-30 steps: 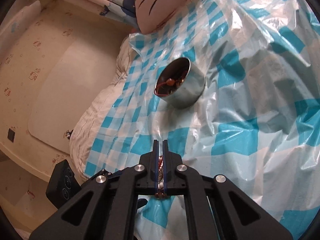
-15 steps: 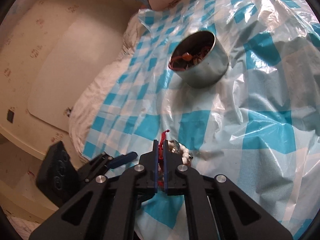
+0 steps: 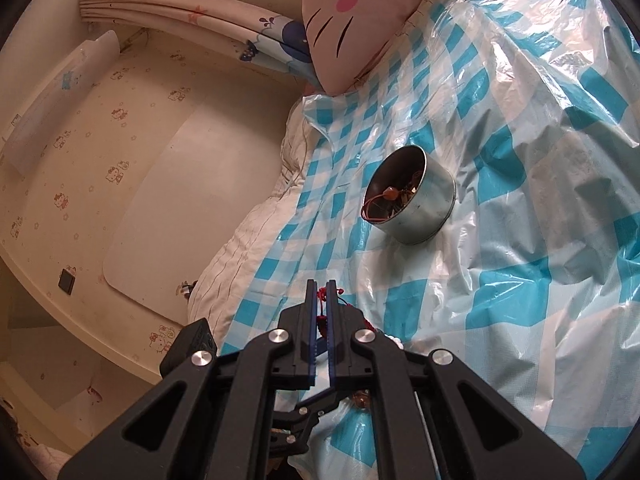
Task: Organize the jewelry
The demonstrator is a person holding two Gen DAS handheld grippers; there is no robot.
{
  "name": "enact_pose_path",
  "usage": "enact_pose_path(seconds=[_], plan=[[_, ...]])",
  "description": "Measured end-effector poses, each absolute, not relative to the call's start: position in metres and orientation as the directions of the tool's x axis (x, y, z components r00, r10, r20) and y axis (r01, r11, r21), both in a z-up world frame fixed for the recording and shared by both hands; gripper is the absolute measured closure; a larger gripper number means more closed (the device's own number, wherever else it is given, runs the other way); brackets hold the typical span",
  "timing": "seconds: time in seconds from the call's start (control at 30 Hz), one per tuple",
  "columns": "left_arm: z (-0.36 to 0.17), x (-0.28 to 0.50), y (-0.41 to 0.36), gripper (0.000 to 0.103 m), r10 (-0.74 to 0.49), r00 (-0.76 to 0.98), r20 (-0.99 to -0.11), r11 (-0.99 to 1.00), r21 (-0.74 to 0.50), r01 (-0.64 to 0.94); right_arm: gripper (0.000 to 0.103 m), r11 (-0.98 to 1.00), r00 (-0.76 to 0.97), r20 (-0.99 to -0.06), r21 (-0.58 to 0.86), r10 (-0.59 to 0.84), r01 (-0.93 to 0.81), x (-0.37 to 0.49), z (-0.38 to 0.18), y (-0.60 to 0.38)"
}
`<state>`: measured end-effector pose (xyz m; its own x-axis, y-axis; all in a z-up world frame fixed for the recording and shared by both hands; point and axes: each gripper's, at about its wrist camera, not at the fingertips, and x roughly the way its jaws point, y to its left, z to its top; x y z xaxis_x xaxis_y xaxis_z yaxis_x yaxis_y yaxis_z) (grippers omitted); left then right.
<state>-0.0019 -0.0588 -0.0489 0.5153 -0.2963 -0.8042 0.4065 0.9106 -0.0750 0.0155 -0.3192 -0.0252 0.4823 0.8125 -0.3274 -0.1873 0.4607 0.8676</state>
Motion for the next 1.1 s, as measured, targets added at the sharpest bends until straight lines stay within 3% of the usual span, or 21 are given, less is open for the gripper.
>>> enact_pose_path(seconds=[0.2,0.37,0.6,0.67,0.87,1.0,1.1], plan=[[-0.047,0.020,-0.023,0.034,-0.302,0.540,-0.786,0.948,-0.190,0.254,0.098,0.504,0.502,-0.373,0.851,0.780,-0.150,0.016,-0.030,-0.322],[-0.045,0.017,-0.042,0.033,-0.359,0.528,-0.770,0.915,-0.179,0.361,0.098,0.549,0.514,-0.418,0.826,0.749,-0.129,0.016,-0.031,-0.324],[-0.058,0.009,-0.074,0.033,-0.261,0.517,-0.815,0.904,-0.019,0.427,0.098,0.552,0.508,-0.432,0.827,0.745,-0.108,0.020,-0.035,-0.325],[-0.056,0.015,-0.064,0.039,-0.264,0.522,-0.811,0.923,-0.056,0.380,0.098,0.555,0.509,-0.434,0.825,0.743,-0.107,0.019,-0.035,-0.325],[-0.053,0.034,-0.021,0.044,-0.330,0.521,-0.787,0.943,-0.243,0.229,0.098,0.601,0.510,-0.476,0.793,0.716,-0.103,0.020,-0.033,-0.321],[-0.062,0.040,-0.029,0.064,-0.332,0.482,-0.811,0.939,-0.235,0.251,0.098,0.624,0.504,-0.499,0.774,0.705,-0.108,0.022,-0.033,-0.317],[-0.058,0.035,-0.038,0.066,-0.339,0.488,-0.804,0.931,-0.213,0.297,0.098,0.634,0.505,-0.506,0.766,0.699,-0.109,0.023,-0.033,-0.316]])
